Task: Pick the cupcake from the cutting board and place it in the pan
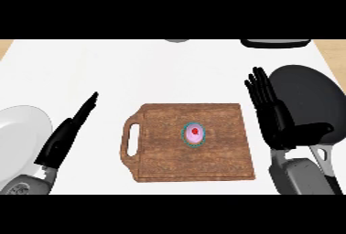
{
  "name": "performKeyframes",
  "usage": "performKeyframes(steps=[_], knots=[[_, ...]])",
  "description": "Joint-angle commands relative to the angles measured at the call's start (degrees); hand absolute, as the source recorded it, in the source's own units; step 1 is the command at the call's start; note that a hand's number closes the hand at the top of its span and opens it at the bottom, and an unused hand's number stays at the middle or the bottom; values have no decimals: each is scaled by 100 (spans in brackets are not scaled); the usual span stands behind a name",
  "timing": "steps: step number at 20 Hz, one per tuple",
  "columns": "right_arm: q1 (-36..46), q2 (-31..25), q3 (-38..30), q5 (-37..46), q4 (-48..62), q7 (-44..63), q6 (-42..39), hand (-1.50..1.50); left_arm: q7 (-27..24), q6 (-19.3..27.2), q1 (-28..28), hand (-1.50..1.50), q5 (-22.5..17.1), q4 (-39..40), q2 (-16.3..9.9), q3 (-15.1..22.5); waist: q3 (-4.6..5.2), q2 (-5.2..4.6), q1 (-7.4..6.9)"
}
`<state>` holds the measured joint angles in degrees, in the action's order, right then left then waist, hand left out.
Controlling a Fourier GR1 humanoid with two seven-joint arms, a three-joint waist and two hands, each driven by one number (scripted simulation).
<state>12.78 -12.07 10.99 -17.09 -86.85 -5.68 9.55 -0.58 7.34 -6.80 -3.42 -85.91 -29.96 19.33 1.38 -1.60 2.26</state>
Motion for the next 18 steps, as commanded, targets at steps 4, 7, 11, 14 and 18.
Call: performKeyframes(steps=[4, 7, 11, 14, 18], knots=[[-95, 272, 331, 318, -285, 668, 592, 150, 433, 879, 548, 0, -911, 482, 1322, -521, -119, 167, -256], [-233, -636, 1096, 1582, -214, 500, 302, 150, 548, 878, 855, 0, -1600, 528, 1675, -843, -72, 197, -381], [-1134, 232, 1478, 3024, -771, 66, 2558, -150, 444, 1010, 1122, 0, -1739, 506, 1733, -1072, -100, 281, -93], [-1925, 448, 2149, 4023, -995, 223, 3394, -150, 621, 972, 1174, 0, -1868, 322, 1602, -1216, -111, 279, -55], [-2268, 723, 2734, 5702, -859, 1240, 4099, -150, 704, 908, 1084, 0, -1897, 303, 1571, -1246, -109, 214, -118]])
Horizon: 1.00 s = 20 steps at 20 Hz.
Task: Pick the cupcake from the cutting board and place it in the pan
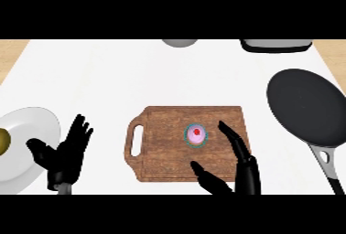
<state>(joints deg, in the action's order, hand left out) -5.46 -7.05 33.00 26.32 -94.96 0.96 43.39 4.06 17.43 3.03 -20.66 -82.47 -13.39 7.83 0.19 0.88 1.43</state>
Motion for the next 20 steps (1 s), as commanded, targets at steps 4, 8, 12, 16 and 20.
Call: performKeyframes(steps=[4, 8, 12, 16, 20], knots=[[-232, 655, 251, 2885, -407, 2356, 74, -150, 19, 80, 168, 0, 14, 27, 216, 90, 16, -55, -57], [515, 694, -237, 3674, -1082, 3869, -1381, -150, 211, 76, -164, 0, -11, 71, 157, -6, 6, -74, -76], [1525, 701, -296, 3722, -881, 5138, -2750, -150, -35, -163, 111, 0, -77, 189, 142, -41, 8, -94, -226], [1834, 626, -540, 3292, -406, 5581, -4550, -150, -97, 76, -1, 0, 109, 209, 374, 133, 11, -124, -246], [2792, 704, -667, 2897, -136, 6397, -5870, -150, 91, 71, -53, 0, 158, 141, 373, 245, -4, -105, -264]])
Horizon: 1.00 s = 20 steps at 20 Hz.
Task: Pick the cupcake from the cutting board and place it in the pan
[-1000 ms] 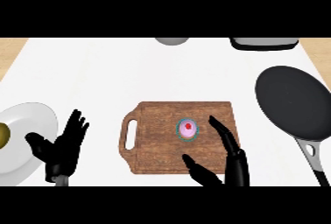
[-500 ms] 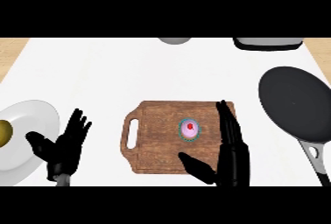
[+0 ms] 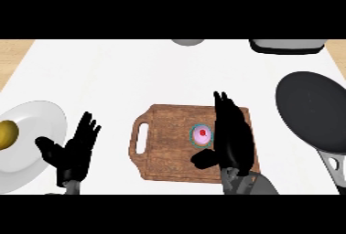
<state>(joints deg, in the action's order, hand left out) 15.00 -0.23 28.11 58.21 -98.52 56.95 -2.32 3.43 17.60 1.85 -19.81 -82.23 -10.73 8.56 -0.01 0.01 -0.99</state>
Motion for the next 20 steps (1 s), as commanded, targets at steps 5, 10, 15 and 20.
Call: performKeyframes(steps=[5, 10, 15, 20], knots=[[1898, 22, -566, -969, 983, 974, -1368, -150, 132, -42, 202, 0, 70, -40, 75, 79, 4, -5, 16], [1274, 21, -640, -1328, 1433, 733, -1964, -150, 213, 245, -15, 0, 185, 74, 207, 54, 3, -2, 102], [1636, 21, -657, -1993, 1590, 1152, -2341, -150, 490, 167, -157, 0, 87, -115, 73, -80, 3, 8, 80], [1255, 6, -624, -1600, 1467, 677, -2101, -150, -8, -286, 204, 0, 54, 219, 18, -255, 3, 2, 89]])
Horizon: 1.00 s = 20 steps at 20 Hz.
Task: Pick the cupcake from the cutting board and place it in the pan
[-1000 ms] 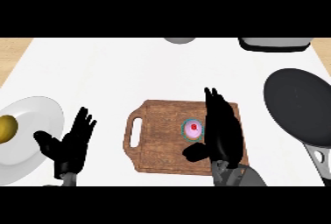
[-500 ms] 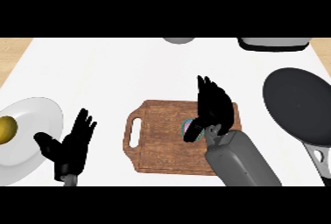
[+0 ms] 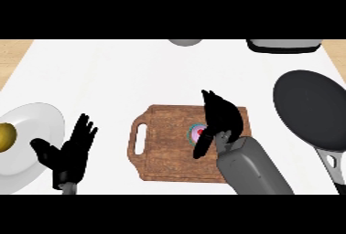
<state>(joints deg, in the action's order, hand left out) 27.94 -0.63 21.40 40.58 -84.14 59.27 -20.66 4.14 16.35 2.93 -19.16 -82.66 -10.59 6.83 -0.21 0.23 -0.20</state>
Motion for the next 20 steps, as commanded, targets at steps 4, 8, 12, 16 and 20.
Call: performKeyframes(steps=[4, 8, 12, 16, 20], knots=[[-546, -141, 13, 302, 50, -278, 261, -150, 244, 139, 420, 0, 230, -403, 207, 251, 19, -19, -14], [83, 59, 40, 390, 293, 193, 354, -150, -8, -110, -205, 0, 168, 509, 204, -141, 23, -30, 4], [-329, 46, 137, 744, 359, -119, 460, -150, 428, 21, -156, 0, 187, 21, 113, -216, 21, -22, 7], [-643, 60, 367, 658, 471, -199, 853, -150, 176, -212, 93, 0, 195, 147, 204, -204, 21, -22, 1], [-292, -238, 251, 731, 806, -1271, 707, 150, 591, -10, 98, 0, 328, -365, 190, -142, 20, -23, -7]])
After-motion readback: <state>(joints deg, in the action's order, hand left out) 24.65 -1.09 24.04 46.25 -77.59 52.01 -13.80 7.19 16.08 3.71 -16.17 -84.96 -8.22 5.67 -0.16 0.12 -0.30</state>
